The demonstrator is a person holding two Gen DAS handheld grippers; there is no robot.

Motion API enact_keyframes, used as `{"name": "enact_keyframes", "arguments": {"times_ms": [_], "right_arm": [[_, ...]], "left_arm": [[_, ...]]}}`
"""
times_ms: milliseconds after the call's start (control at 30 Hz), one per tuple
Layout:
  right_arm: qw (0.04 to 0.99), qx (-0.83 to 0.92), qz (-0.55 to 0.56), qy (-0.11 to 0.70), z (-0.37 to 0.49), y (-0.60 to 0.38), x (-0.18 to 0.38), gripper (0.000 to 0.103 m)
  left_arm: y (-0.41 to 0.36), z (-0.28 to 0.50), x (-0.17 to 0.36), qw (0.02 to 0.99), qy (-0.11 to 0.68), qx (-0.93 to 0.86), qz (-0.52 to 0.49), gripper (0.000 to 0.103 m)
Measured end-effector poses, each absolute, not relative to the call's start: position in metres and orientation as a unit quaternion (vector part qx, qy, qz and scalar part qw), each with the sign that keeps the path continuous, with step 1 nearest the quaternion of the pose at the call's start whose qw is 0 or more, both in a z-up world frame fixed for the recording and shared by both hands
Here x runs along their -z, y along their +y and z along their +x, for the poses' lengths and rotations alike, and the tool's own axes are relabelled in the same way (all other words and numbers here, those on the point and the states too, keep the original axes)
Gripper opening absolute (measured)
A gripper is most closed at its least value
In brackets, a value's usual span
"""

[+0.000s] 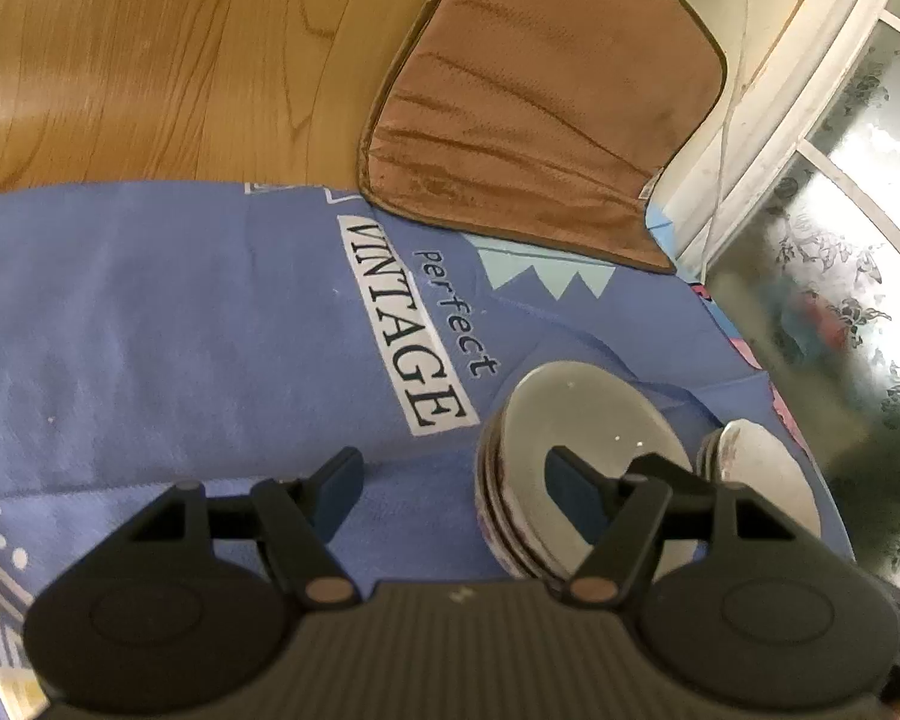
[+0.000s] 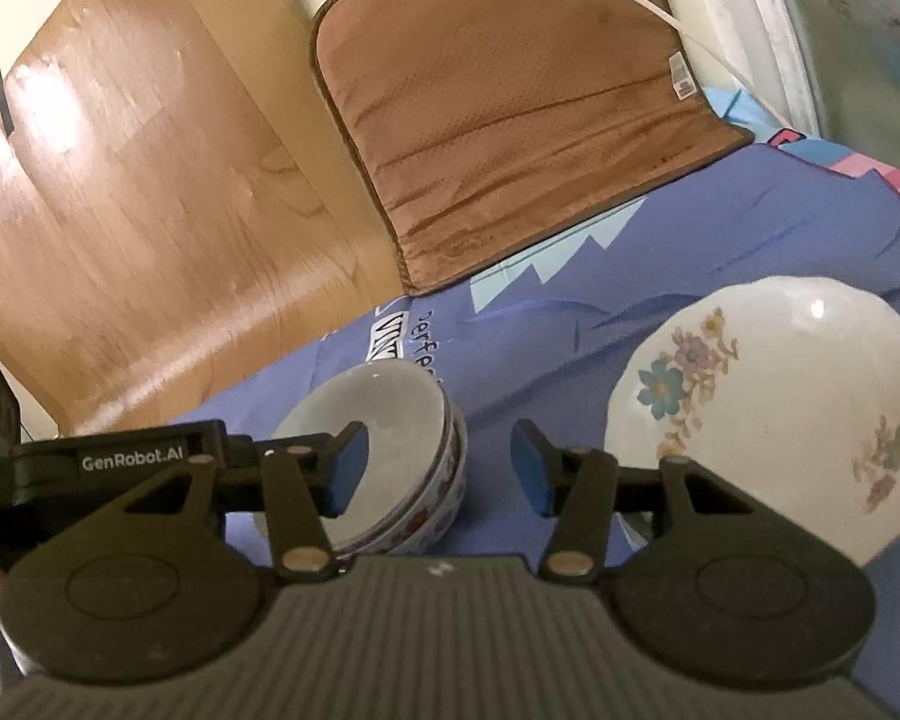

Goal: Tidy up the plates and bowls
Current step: 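Close both grippers on the rim of the bowl stack, then lift the bowl stack with both grippers and carry it toward the plate stack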

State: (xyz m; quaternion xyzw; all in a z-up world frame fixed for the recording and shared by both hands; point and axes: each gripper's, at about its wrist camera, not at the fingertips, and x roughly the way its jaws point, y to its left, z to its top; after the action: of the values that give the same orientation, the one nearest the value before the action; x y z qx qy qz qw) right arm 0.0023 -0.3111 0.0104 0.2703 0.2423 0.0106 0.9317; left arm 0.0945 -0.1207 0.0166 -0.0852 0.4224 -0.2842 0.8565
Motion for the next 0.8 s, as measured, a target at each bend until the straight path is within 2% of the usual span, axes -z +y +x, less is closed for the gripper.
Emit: {"name": "enact_keyframes", "arguments": {"times_ms": [233,367,600,800], "right_arm": [[0.938,-0.016,0.247,0.243,0.004,-0.304,-0.012,0.054],[0.938,-0.009,0.237,0.252,0.008,-0.304,-0.011,0.054],[0.942,-0.015,0.217,0.256,0.011,-0.297,-0.01,0.056],[0.944,-0.01,0.201,0.26,0.013,-0.294,-0.009,0.056]], "left_arm": [[-0.114,0.095,-0.008,0.855,0.418,0.29,-0.105,0.07],[-0.112,0.097,-0.007,0.857,0.413,0.29,-0.108,0.064],[-0.108,0.096,-0.007,0.859,0.407,0.293,-0.104,0.06],[-0.107,0.094,-0.006,0.859,0.401,0.302,-0.102,0.062]]}}
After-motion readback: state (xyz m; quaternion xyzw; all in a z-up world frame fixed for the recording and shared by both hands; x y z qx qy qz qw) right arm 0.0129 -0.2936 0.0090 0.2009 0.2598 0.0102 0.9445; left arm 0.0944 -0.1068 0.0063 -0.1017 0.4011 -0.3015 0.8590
